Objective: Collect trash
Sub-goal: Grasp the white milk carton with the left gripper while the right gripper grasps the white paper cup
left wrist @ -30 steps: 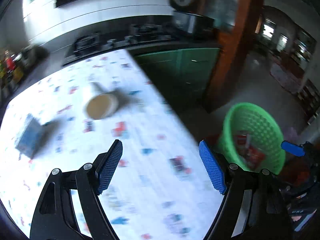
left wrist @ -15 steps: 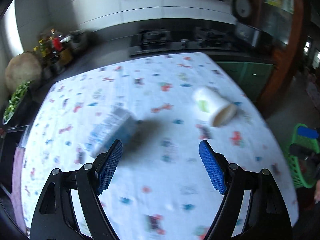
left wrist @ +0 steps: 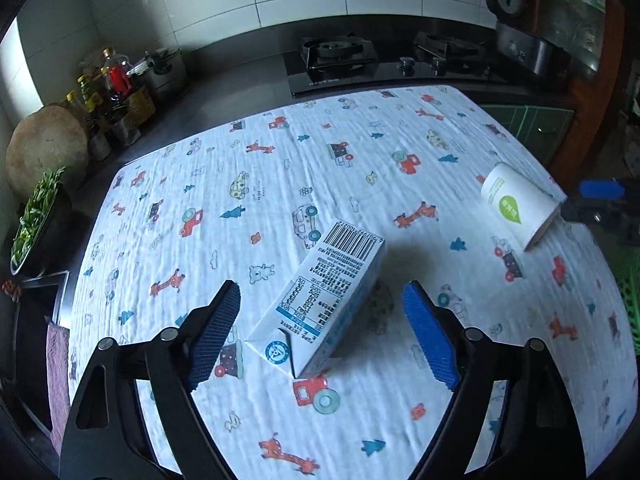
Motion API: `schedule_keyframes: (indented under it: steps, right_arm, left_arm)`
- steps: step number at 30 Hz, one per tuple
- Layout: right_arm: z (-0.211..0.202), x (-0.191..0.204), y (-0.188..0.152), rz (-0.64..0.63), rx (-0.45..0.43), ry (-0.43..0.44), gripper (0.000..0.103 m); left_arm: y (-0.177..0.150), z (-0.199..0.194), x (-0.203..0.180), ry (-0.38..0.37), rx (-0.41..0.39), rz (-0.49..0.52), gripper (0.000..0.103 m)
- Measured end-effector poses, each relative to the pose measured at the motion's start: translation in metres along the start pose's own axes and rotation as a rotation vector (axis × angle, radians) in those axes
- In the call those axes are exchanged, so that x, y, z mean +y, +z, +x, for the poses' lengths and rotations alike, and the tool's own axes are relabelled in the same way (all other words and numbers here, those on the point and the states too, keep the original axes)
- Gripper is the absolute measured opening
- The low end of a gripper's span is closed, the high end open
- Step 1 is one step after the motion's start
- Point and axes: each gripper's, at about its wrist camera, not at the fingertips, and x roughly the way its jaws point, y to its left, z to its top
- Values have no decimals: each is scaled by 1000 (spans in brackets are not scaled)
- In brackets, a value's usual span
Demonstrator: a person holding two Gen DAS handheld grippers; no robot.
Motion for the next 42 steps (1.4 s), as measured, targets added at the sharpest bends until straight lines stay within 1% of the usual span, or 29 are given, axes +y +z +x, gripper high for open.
schedule_keyframes:
  steps: [5, 8, 18, 22, 24, 28, 31, 36, 38, 42]
  right_arm:
    - [31, 5, 23, -6, 42, -26, 82]
    - [46, 7, 30, -10, 69, -39, 81]
    - [78, 13, 41, -20, 130, -60, 79]
    - [86, 11, 40, -13, 150, -63, 76]
    - [90, 11, 38, -14, 163, -70, 73]
    - [91, 10, 34, -14, 173, -76, 65]
    - [89, 7, 31, -5, 173, -73, 64]
    - [82, 5, 25, -1, 163, -83, 63]
    - [79, 5, 20, -2, 159, -86, 63]
    - [71, 4, 13, 7, 145, -88, 63]
  left_arm:
    - [0, 14, 8, -28, 23, 25, 84]
    - [0, 20, 10, -40, 30, 41, 84]
    - [3, 42, 12, -74, 71, 74, 84]
    - [3, 49, 12, -83, 85, 77, 84]
    - [2, 52, 10, -91, 91, 79, 83]
    - [1, 58, 7, -97, 105, 85, 77]
    - [0, 63, 5, -100, 116, 87, 67]
    - [-2, 64, 0, -103, 117, 95, 58]
    - [-2, 63, -2, -106, 118, 94, 49]
    - [-3, 61, -4, -102, 115, 82, 42]
